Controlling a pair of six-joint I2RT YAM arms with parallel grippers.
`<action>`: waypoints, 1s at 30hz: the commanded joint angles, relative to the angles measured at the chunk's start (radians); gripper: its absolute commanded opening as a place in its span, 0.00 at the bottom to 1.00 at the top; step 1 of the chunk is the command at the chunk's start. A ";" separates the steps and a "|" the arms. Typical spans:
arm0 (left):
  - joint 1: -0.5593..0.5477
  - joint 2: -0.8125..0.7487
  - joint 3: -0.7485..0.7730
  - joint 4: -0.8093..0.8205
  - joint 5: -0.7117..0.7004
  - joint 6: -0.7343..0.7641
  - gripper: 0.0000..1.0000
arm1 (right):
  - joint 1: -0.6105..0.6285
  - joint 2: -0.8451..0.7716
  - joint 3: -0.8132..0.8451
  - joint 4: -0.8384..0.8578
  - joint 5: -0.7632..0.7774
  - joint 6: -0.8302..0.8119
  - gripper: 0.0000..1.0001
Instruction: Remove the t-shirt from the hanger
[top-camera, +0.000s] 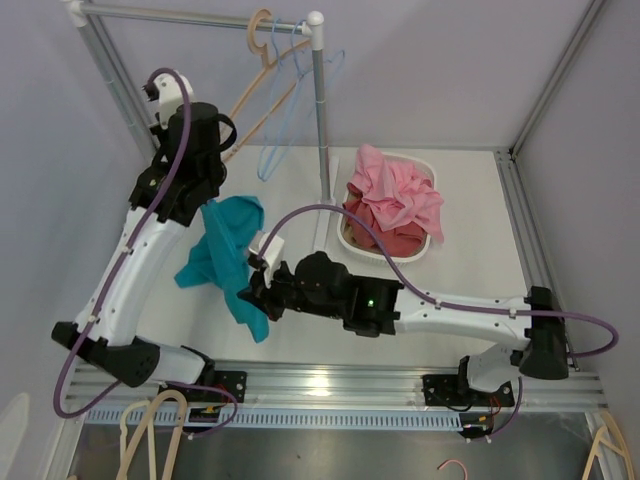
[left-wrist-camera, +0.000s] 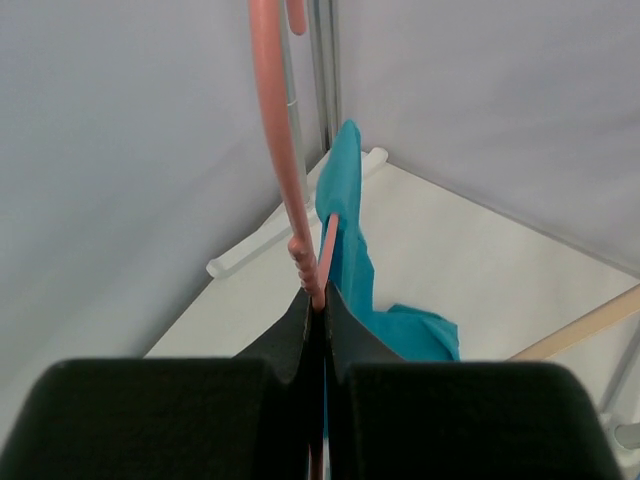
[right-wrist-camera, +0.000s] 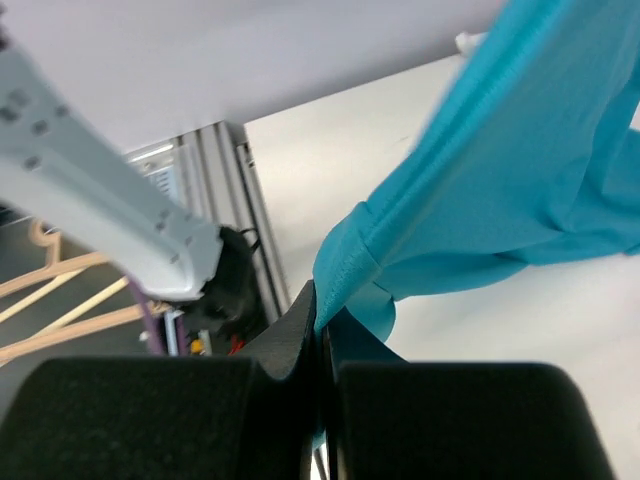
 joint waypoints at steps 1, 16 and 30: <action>-0.001 0.069 0.087 0.065 -0.007 0.017 0.01 | 0.054 -0.090 -0.059 -0.007 0.043 0.064 0.00; 0.012 0.211 0.442 -0.186 0.125 -0.044 0.01 | 0.081 -0.015 -0.164 0.035 0.075 0.130 0.00; -0.077 -0.318 0.029 -0.579 0.517 -0.256 0.01 | -0.240 0.040 0.133 -0.137 0.029 -0.001 0.00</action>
